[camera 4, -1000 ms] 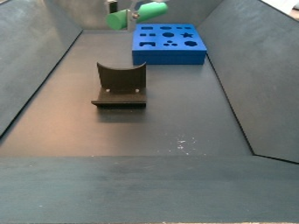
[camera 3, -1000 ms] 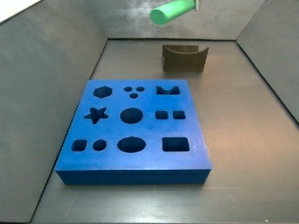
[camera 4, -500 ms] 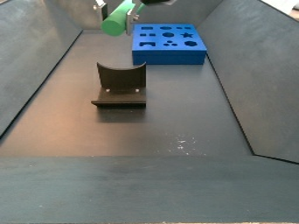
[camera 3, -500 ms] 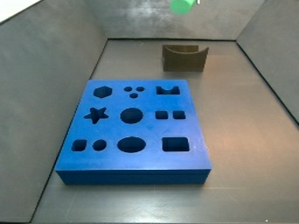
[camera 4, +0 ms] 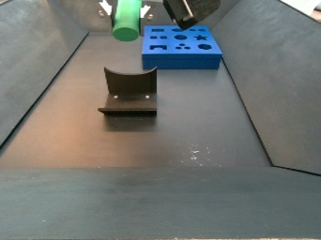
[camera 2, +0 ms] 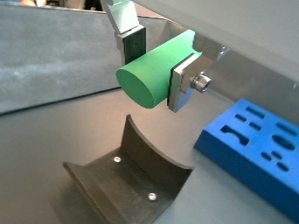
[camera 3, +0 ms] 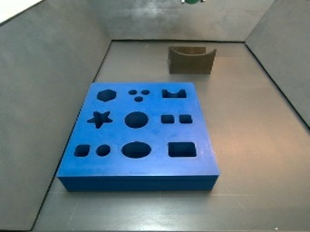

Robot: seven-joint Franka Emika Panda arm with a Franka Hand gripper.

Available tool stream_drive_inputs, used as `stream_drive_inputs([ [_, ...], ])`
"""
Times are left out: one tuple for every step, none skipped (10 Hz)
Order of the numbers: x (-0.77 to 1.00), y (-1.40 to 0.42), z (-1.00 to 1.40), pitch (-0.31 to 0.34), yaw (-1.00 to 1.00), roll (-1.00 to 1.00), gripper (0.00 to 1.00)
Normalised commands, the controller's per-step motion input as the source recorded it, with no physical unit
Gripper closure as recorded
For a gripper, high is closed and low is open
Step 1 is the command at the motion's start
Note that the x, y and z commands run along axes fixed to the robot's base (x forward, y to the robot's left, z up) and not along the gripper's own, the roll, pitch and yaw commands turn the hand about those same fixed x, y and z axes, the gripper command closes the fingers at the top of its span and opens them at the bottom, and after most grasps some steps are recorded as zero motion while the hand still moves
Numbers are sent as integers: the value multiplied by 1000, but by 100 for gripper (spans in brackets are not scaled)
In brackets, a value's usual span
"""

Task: Pick up the oval object. Move up. Place the oval object on the fixture. Regrasp the oval object. Move to above the board. Insert the oval object.
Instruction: Place the oval object on the fixture.

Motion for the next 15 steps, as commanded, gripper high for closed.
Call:
stream_drive_inputs([
  [90,29,-1,388,-14,-261,100],
  [72,34,3,313,-76,-198,100],
  [65,35,4,252,-106,-152,100],
  [69,30,3,207,-114,-119,100],
  [118,70,-1000,133,-100,-1000,100],
  [128,76,-1000,118,-106,-1000,100],
  [135,85,-1000,123,-126,-1000,100],
  [139,84,-1000,124,-137,-1000,100],
  [144,87,-1000,121,-149,-1000,100],
  [155,95,-1000,118,-179,-1000,100],
  [166,103,-1000,109,-194,-920,100],
  [184,114,-1000,77,-184,-696,100],
  [196,123,-1000,56,-177,-531,100],
  [169,102,-817,34,-158,-325,100],
  [147,80,-684,18,-146,-259,100],
])
